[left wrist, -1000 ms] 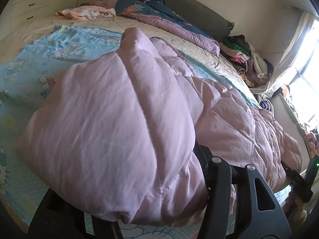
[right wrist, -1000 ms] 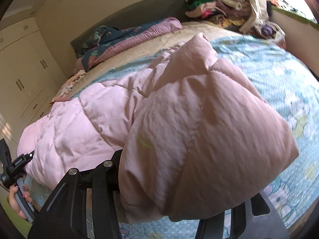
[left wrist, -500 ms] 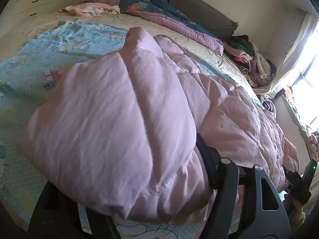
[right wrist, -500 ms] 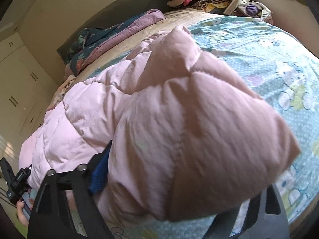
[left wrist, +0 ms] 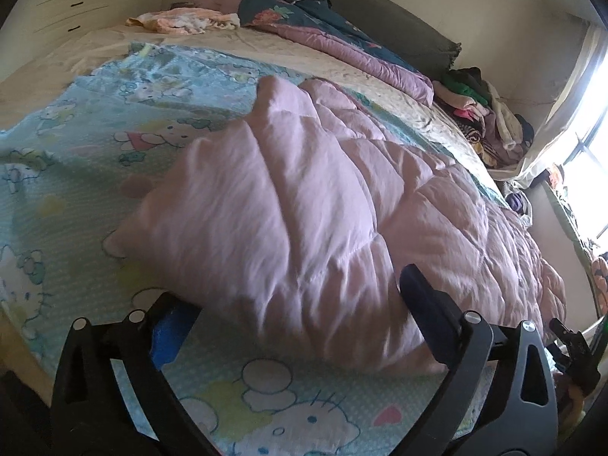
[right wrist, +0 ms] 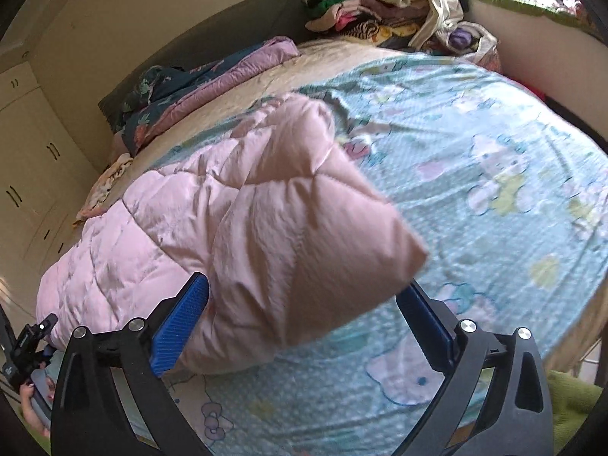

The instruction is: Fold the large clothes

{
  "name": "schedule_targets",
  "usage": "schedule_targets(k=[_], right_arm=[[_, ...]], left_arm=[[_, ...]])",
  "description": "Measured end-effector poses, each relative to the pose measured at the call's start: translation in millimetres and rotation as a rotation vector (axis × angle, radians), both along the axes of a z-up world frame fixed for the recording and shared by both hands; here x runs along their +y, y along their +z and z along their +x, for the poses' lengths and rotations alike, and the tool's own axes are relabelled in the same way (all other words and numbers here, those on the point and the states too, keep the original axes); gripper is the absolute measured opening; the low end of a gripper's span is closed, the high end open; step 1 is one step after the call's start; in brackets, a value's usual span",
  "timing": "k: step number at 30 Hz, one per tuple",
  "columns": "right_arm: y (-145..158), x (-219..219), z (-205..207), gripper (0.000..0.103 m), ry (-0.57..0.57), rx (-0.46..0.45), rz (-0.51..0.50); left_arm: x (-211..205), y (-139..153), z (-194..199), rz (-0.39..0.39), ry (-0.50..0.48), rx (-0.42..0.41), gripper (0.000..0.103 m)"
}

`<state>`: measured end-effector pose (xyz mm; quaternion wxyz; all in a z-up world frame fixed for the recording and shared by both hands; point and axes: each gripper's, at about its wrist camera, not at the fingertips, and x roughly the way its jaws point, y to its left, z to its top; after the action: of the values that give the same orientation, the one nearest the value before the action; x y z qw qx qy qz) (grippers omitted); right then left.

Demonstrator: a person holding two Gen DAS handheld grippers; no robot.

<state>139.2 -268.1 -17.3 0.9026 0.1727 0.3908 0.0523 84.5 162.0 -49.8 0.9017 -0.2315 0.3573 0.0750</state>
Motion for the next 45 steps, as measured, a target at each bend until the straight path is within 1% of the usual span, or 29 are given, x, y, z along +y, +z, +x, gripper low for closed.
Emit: schedule_targets(k=[5, 9, 14, 19, 22, 27, 30, 34, 36, 38, 42, 45], right_arm=[[23.8, -2.7, -21.8, 0.099, -0.016, -0.071, -0.071], [45.5, -0.3, -41.0, 0.099, 0.0, -0.132, -0.112], [73.5, 14.6, -65.8, 0.099, 0.042, -0.215, -0.16], [97.7, 31.8, -86.9, 0.099, 0.093, -0.284, -0.197], [107.5, 40.4, -100.8, 0.099, 0.117, -0.315, -0.21], [122.2, 59.6, -123.2, 0.099, 0.162, -0.375, -0.249], [123.8, 70.1, -135.4, 0.099, 0.193, -0.391, -0.254], [118.7, 80.9, -145.9, 0.099, 0.222, -0.389, -0.246], [114.2, 86.1, -150.6, 0.099, 0.228, -0.382, -0.24], [108.6, 90.5, -154.5, 0.099, 0.241, -0.368, -0.234], [95.0, 102.1, -157.0, 0.099, 0.275, -0.325, -0.266], [84.4, 104.6, -153.9, 0.099, 0.284, -0.29, -0.245]], left_arm=[[1.6, 13.0, -16.0, 0.022, 0.015, -0.01, 0.093], [-1.6, 32.5, -32.7, 0.083, 0.02, -0.056, 0.093], [-13.7, 60.1, -54.7, 0.151, 0.02, -0.121, 0.093], [-26.6, 78.4, -72.2, 0.156, -0.009, -0.175, 0.093], [-36.2, 82.8, -81.0, 0.142, -0.024, -0.19, 0.093], [-59.9, 83.6, -91.4, 0.157, -0.054, -0.205, 0.093], [-71.9, 79.6, -97.0, 0.153, -0.067, -0.21, 0.093], [-90.9, 74.4, -100.9, 0.165, -0.117, -0.213, 0.094], [-96.8, 71.5, -102.5, 0.157, -0.13, -0.217, 0.093], [-105.9, 67.5, -103.5, 0.162, -0.15, -0.215, 0.094], [-121.8, 58.6, -99.7, 0.19, -0.193, -0.188, 0.094], [-127.2, 53.1, -96.3, 0.197, -0.207, -0.17, 0.094]])
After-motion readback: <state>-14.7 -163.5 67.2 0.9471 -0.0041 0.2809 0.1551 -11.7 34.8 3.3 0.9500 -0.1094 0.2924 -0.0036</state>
